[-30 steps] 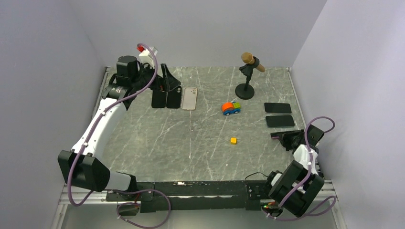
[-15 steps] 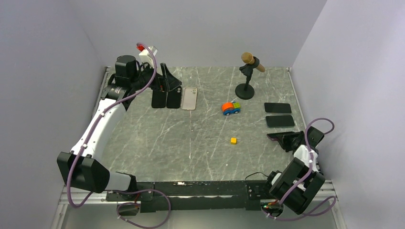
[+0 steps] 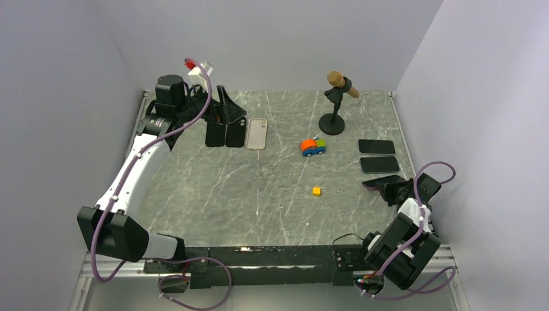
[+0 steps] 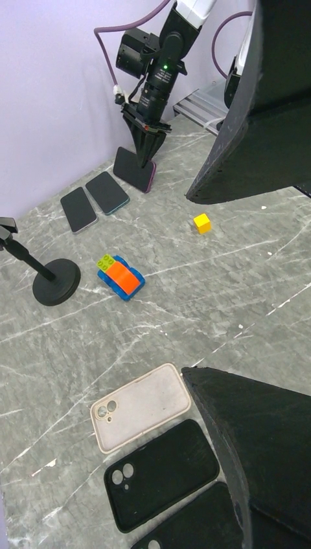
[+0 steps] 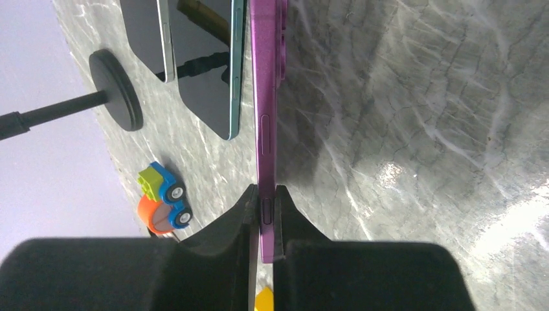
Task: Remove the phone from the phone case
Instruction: Place the phone at the center of the board.
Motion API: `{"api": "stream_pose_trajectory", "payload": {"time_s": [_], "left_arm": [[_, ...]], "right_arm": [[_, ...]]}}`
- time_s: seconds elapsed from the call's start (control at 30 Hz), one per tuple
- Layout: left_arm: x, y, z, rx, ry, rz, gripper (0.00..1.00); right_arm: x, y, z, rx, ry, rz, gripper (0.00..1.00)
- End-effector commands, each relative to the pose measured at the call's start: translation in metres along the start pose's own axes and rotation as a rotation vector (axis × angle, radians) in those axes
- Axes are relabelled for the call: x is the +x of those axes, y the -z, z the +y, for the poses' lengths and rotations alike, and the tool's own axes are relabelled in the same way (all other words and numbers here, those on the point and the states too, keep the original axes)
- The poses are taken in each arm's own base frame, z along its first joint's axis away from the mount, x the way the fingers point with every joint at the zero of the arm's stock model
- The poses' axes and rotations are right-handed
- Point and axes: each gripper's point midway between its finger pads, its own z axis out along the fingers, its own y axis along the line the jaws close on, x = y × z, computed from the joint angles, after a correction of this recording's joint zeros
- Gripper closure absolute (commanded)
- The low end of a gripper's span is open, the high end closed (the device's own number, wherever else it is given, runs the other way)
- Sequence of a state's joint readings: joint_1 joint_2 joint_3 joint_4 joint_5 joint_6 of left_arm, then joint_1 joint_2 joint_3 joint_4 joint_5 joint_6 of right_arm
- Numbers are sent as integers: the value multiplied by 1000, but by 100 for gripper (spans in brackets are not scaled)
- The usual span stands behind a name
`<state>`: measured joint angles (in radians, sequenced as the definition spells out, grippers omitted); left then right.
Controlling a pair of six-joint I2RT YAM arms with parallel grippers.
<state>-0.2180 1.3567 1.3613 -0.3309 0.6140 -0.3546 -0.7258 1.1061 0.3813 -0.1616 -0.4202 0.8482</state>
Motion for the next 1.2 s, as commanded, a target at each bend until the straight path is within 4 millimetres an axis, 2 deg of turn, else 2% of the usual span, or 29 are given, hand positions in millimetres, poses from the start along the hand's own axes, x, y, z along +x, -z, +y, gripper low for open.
{"api": "stream_pose_trajectory", "payload": {"time_s": [0.0,0.3,0.63,0.7,0.77,0.87,0.93,1.0,1.07,1.17], "left_arm": [[-12,4,-9,36,-31,-42,1],[-12,4,-7,45,-13,-44,1],[-13,5,-7,55,3,-49,1],[-14,6,-7,58,5,-51,1],[-14,6,-7,58,4,-52,1],[-14,7,-8,63,6,-55,1],[-15,7,-8,67,9,-55,1],[-14,7,-8,68,12,-56,1],[-15,7,-8,68,15,-59,1],[-15,7,-7,64,17,-61,1]], "right_arm": [[-11,-2,0,-6,-18,-60,91],[-18,-8,-14,35,-57,-103,100],[-32,-9,-23,83,-74,-177,99],[-35,-9,-23,94,-53,-186,92],[-33,-9,-20,85,-25,-158,81],[-26,-6,-20,101,14,-108,57],[-25,2,-21,125,42,-104,39],[-23,14,-22,149,55,-113,26],[-24,27,-19,158,72,-135,21],[-28,46,-7,149,112,-172,19]]}}
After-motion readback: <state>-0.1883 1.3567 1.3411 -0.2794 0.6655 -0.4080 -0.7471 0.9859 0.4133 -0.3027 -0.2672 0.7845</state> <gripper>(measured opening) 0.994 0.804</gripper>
